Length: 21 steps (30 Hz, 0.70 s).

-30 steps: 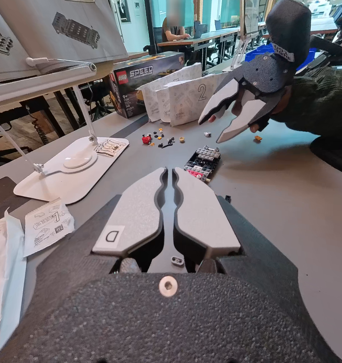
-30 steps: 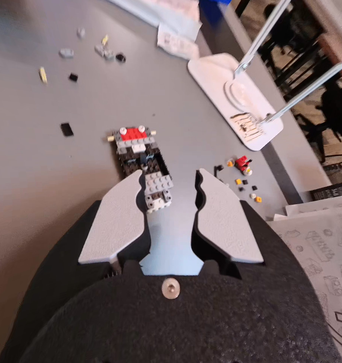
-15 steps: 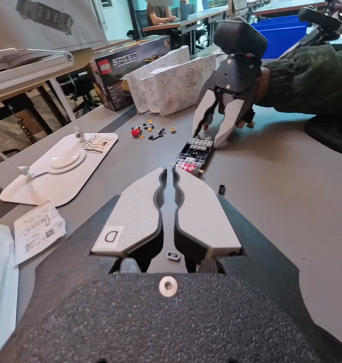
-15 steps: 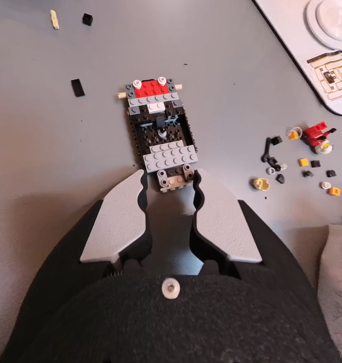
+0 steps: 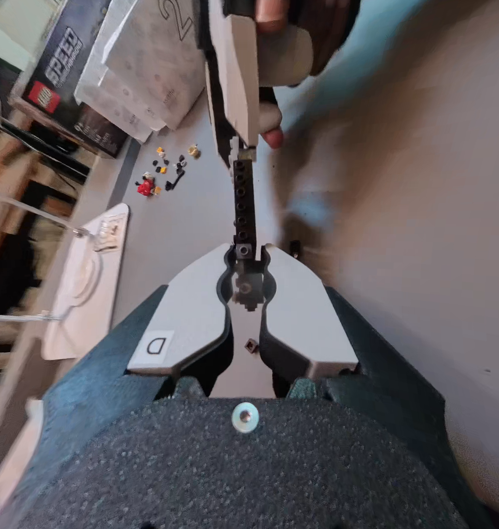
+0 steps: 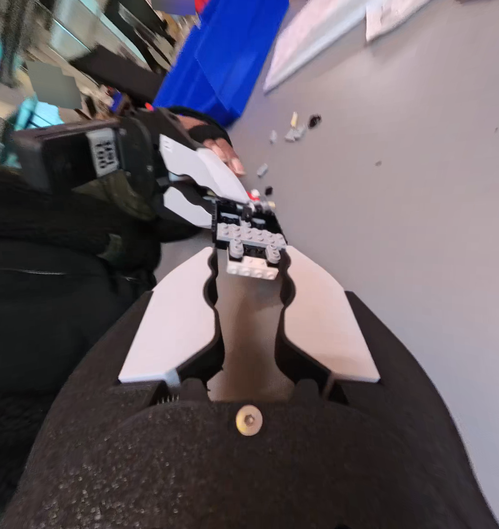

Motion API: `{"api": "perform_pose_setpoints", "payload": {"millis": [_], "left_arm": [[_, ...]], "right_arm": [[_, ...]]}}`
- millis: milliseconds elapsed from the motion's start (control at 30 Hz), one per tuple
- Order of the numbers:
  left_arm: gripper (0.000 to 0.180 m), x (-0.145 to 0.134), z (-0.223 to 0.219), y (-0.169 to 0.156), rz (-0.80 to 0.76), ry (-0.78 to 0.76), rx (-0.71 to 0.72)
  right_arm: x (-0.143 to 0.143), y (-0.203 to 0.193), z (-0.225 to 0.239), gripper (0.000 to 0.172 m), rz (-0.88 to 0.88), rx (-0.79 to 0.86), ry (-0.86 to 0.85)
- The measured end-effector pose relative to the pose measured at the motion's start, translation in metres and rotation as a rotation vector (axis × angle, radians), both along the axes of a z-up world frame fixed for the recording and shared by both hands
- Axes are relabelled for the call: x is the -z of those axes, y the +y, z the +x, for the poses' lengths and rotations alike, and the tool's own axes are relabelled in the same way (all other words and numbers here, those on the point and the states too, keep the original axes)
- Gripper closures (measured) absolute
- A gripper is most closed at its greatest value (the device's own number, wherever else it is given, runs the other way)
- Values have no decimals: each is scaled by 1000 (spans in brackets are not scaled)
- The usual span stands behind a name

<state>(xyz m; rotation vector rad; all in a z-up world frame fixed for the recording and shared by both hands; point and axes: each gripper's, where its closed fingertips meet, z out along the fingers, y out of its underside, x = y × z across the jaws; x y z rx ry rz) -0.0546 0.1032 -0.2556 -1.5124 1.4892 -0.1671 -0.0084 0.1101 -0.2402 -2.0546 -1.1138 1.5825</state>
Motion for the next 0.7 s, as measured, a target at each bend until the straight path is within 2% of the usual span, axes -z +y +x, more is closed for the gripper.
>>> {"api": "perform_pose_setpoints", "payload": {"millis": [67, 100, 167, 233, 400, 467, 567, 700], "left_arm": [[165, -12, -1, -4, -187, -147, 2], [165, -20, -2, -4, -280, -238, 3], [165, -36, -6, -5, -468, -408, 15], [165, -42, -8, -7, -628, -514, 28], [165, -37, -4, -14, -774, -543, 45], [164, -36, -3, -15, -795, -541, 45], [165, -34, -4, -14, -880, -573, 17], [165, -28, -2, -15, -1040, -632, -33]], "right_arm": [[-25, 7, 2, 139, 32, 43, 135], [-37, 13, 6, 136, 104, 71, 187], [-53, 20, 14, 136, 293, 107, 214], [-60, 19, 15, 138, 439, 124, 180], [-55, 12, -2, 145, 674, 120, 67], [-52, 9, -6, 161, 718, 102, 37], [-54, 9, -9, 165, 832, 122, 5], [-61, 8, -13, 166, 1145, 164, -87]]}}
